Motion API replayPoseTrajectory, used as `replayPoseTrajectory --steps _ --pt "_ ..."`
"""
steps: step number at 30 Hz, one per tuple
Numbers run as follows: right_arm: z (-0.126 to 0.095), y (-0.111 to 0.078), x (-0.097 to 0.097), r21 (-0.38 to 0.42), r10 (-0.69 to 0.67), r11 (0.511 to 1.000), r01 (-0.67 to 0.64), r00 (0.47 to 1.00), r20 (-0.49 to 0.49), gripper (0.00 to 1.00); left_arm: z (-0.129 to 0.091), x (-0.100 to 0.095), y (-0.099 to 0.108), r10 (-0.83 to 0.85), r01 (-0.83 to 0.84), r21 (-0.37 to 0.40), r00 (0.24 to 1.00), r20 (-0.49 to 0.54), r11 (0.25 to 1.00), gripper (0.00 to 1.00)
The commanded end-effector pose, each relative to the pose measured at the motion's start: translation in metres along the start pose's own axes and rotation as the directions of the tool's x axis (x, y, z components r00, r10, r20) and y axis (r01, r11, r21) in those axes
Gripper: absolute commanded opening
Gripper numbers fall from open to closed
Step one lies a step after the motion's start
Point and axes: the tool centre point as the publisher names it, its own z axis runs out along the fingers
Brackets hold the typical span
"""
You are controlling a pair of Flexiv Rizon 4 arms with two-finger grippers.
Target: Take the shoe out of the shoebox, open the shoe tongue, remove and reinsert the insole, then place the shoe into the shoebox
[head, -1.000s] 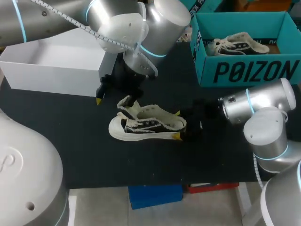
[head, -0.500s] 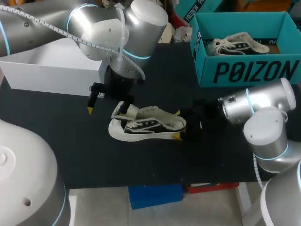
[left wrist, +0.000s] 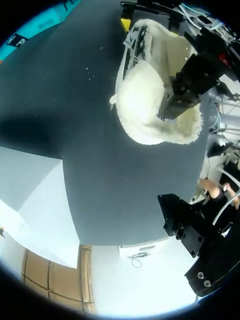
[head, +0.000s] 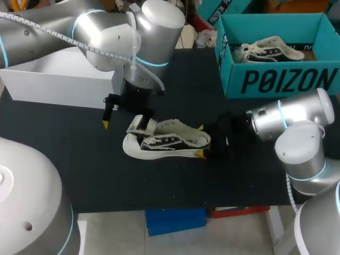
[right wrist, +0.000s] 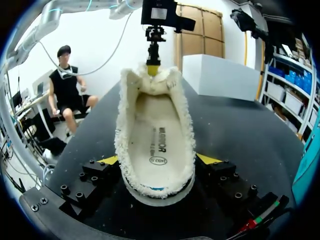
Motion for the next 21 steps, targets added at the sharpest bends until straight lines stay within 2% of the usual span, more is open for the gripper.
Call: replayPoseTrajectory --steps 1,2,3,4,6,7,10,14,21 --pt "0.002 -0.001 0.0 0.0 0.001 1.0 -0.001 1.0 0.001 0.0 -0.046 -0.029 0.02 0.336 -0.287 0.185 0.872 -0.356 0.94 0.95" --pt "0.002 -0.001 0.0 0.0 0.001 1.0 -0.001 1.0 0.001 0.0 -0.052 -0.028 0.023 0.403 -0.349 0.205 0.832 -0.381 0.914 0.57" --pt "0.002 -0.001 0.0 0.0 0.001 1.0 -0.001 1.0 0.001 0.0 -0.062 -0.027 0.026 0.532 -0.478 0.236 0.735 -0.42 0.846 0.2" --pt "0.002 -0.001 0.0 0.0 0.001 1.0 -0.001 1.0 0.001 0.0 -0.068 -0.025 0.03 0.641 -0.582 0.278 0.637 -0.429 0.764 0.0" --pt "0.002 -0.001 0.0 0.0 0.001 1.0 -0.001 1.0 0.001 0.0 -0.076 -0.021 0.035 0.803 -0.745 0.341 0.429 -0.414 0.574 0.0" --pt "0.002 -0.001 0.0 0.0 0.001 1.0 -0.001 1.0 0.001 0.0 -0.079 -0.018 0.038 0.871 -0.809 0.377 0.308 -0.382 0.451 0.0" --pt "0.002 -0.001 0.0 0.0 0.001 1.0 -0.001 1.0 0.001 0.0 -0.086 -0.008 0.043 0.93 -0.878 0.359 0.213 -0.298 0.316 0.0" --pt "0.002 -0.001 0.0 0.0 0.001 1.0 -0.001 1.0 0.001 0.0 -0.092 0.018 0.041 0.97 -0.917 0.363 0.084 -0.226 0.164 0.0" --pt "0.002 -0.001 0.0 0.0 0.001 1.0 -0.001 1.0 0.001 0.0 -0.092 0.018 0.041 0.971 -0.91 0.41 -0.145 -0.19 -0.056 0.0"
